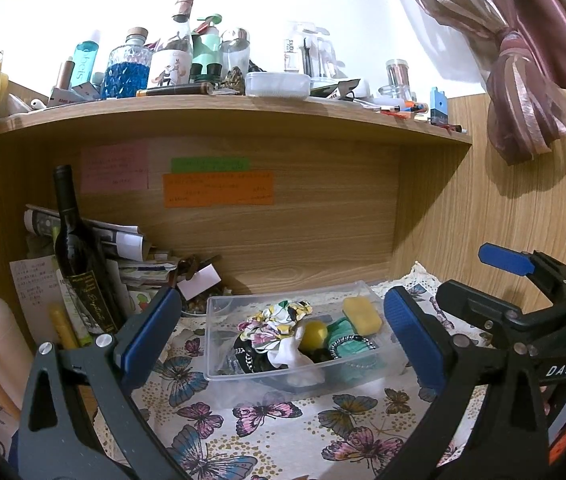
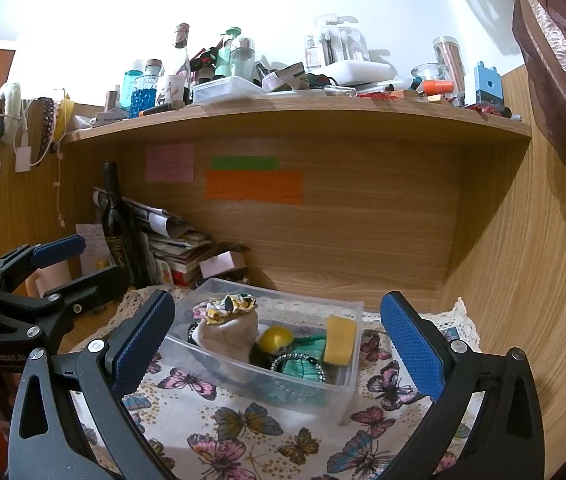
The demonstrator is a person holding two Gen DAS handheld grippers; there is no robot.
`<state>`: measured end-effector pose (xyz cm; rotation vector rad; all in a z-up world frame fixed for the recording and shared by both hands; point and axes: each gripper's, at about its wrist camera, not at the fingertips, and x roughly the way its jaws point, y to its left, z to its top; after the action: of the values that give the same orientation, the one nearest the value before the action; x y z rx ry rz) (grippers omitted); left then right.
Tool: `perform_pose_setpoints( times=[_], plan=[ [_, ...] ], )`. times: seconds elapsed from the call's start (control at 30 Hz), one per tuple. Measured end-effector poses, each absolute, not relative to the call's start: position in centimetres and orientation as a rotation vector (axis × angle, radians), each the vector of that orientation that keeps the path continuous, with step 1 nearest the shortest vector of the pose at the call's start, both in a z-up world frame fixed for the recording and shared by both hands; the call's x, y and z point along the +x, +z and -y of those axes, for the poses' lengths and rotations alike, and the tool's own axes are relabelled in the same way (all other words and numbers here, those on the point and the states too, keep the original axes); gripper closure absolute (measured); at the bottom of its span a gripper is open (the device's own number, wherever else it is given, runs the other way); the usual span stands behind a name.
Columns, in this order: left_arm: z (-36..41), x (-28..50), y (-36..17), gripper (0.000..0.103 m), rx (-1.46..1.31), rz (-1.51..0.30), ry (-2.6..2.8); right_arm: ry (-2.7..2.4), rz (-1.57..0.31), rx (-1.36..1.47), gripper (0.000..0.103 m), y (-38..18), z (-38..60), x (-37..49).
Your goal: Organize soft objects
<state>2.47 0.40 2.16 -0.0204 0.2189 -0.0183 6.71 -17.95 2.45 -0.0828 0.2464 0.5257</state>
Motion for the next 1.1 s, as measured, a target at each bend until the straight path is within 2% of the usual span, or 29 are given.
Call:
perform_pose_setpoints(
  times=[1.1],
  plan=[
    [-0.53, 2.29, 2.28, 0.000, -0.032, -0.221, -0.039, 0.518, -0.244, -0.077, 0.000, 2.62, 17.94, 6.68]
  ],
)
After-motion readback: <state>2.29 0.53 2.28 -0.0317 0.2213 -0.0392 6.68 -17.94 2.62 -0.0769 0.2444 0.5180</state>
